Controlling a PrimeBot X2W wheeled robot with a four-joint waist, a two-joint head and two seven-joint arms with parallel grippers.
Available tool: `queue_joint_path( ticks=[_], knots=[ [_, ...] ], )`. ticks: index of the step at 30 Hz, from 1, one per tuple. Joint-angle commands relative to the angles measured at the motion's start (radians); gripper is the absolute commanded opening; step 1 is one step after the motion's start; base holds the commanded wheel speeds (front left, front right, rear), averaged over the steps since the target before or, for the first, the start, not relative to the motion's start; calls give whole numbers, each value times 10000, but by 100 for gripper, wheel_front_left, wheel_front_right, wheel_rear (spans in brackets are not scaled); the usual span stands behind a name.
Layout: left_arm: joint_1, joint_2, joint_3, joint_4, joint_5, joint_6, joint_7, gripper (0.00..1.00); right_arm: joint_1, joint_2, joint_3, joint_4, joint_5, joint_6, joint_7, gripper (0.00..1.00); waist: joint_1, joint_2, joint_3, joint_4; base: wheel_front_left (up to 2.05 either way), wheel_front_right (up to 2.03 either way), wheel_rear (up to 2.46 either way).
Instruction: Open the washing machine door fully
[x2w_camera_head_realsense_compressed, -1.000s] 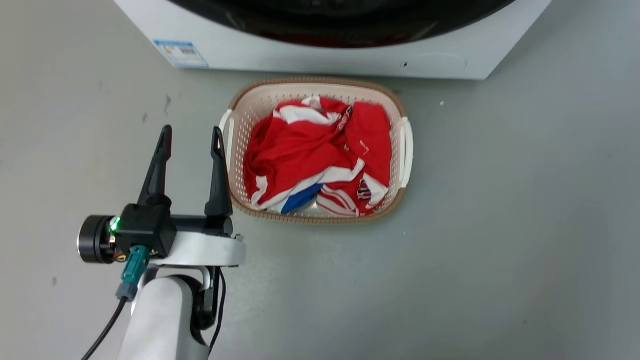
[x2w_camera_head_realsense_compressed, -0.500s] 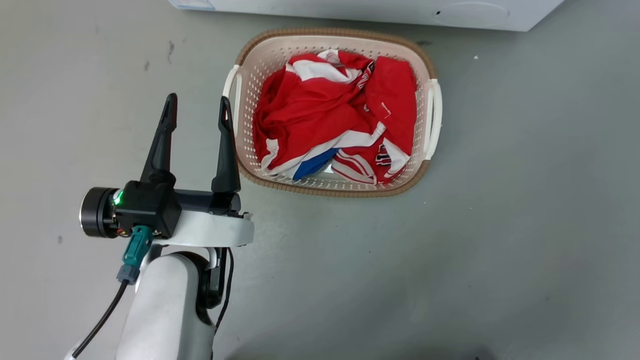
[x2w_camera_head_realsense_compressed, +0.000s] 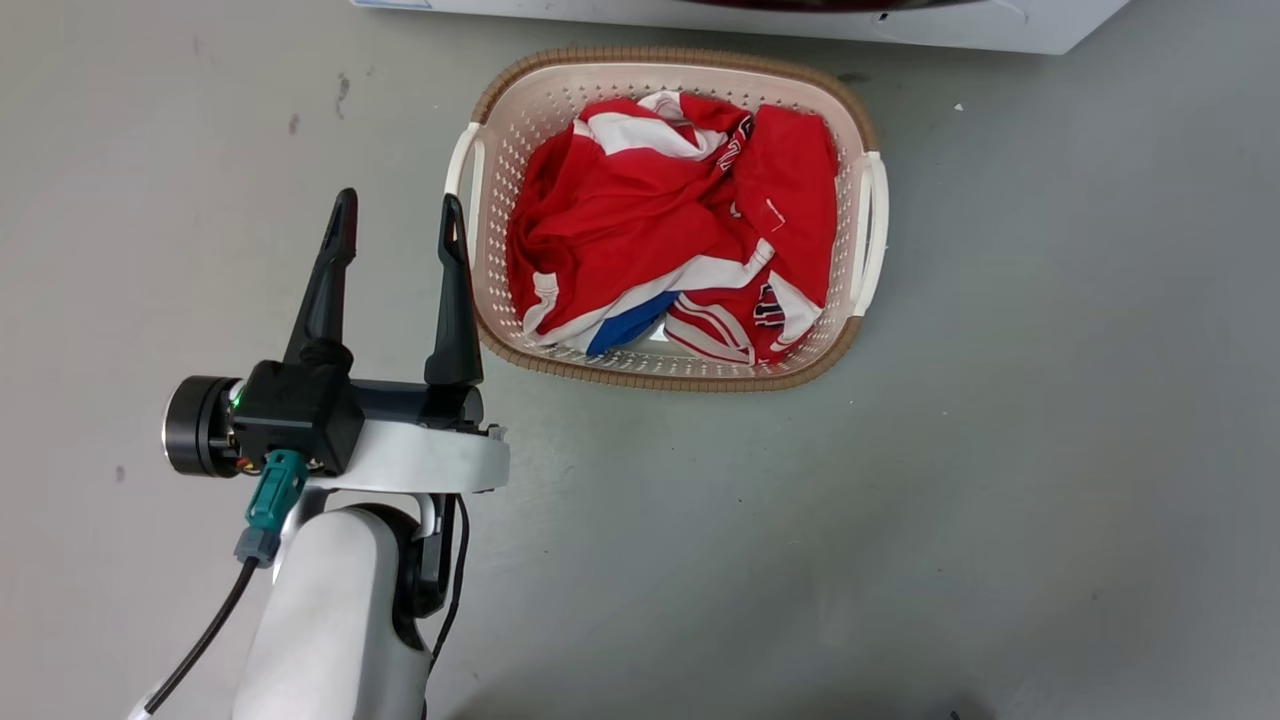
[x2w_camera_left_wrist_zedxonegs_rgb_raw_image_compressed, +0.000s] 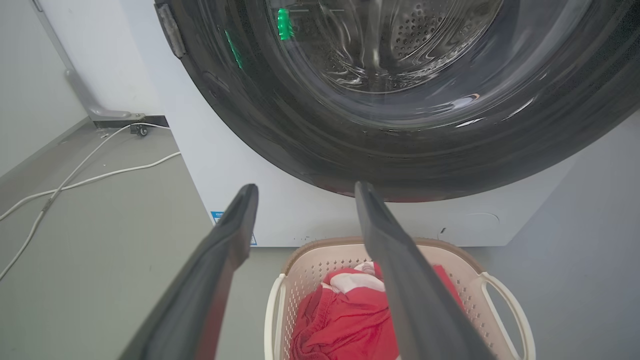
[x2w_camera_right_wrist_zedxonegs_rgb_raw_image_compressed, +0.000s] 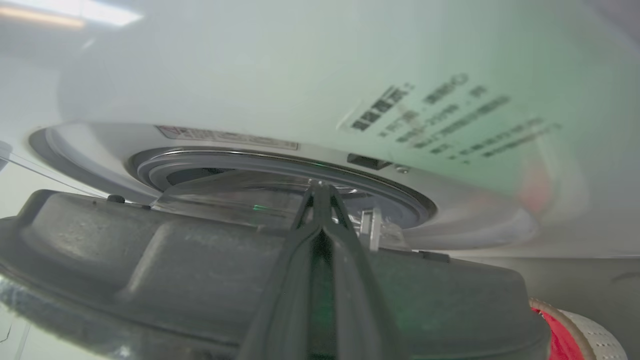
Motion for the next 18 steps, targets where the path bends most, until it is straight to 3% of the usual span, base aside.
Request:
queue_joint_path(
  ticks=[1,6,10,18],
  knots=[
    [-135,-5,44,6,20,7,-28,100,364,492,417,-284,56,32,401,0,-1,0,-72,-53,0,0,0],
    [-35,-5,118,39,121,-89,-28,100,1024,689,633,-811,119,32,832,0,-1,0,-268,-197,0,0,0],
    [32,-5,170,41,175,-154,-28,100,1552,456,543,-1357,195,29,997,0,-1,0,-385,-296,0,0,0],
    [242,-6,271,23,287,-238,-28,100,2961,656,780,-3018,510,29,1618,0,-1,0,-565,-414,0,0,0]
  ],
)
